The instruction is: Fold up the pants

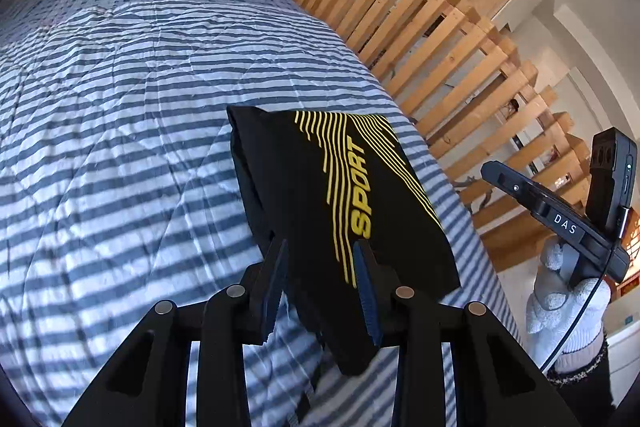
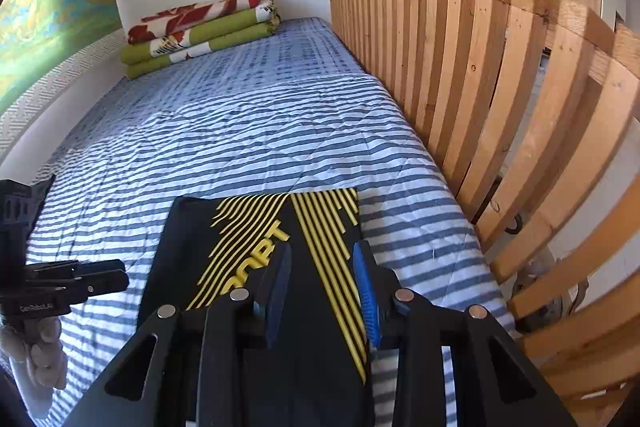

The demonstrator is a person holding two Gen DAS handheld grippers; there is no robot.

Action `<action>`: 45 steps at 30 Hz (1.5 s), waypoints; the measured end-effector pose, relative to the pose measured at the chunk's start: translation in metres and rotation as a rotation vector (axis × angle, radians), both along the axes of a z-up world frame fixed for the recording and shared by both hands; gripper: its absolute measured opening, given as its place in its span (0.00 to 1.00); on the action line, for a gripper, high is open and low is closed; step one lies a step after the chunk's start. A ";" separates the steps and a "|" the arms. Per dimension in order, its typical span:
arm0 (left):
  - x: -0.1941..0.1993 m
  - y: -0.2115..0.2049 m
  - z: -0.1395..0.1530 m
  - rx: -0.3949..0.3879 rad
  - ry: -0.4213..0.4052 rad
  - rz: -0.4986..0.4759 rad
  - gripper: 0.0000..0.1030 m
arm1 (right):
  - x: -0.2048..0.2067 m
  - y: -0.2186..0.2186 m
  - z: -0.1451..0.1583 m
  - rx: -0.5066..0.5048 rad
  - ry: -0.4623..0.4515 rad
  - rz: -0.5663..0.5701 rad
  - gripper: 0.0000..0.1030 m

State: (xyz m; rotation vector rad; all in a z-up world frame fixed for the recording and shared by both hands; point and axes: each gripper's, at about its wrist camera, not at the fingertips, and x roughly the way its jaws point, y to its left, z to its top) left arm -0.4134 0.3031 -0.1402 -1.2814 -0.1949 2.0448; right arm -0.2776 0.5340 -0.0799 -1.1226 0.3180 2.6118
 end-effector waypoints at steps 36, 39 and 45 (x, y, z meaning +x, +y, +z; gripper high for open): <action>0.495 -0.232 0.138 -0.261 0.413 0.287 0.84 | 0.342 -0.361 0.070 0.017 0.126 0.078 0.67; 0.510 -0.238 0.139 -0.247 0.402 0.300 0.86 | 0.355 -0.369 0.078 0.050 0.150 0.072 0.75; 0.522 -0.243 0.143 -0.264 0.413 0.327 0.93 | 0.369 -0.391 0.084 0.182 0.175 0.083 0.84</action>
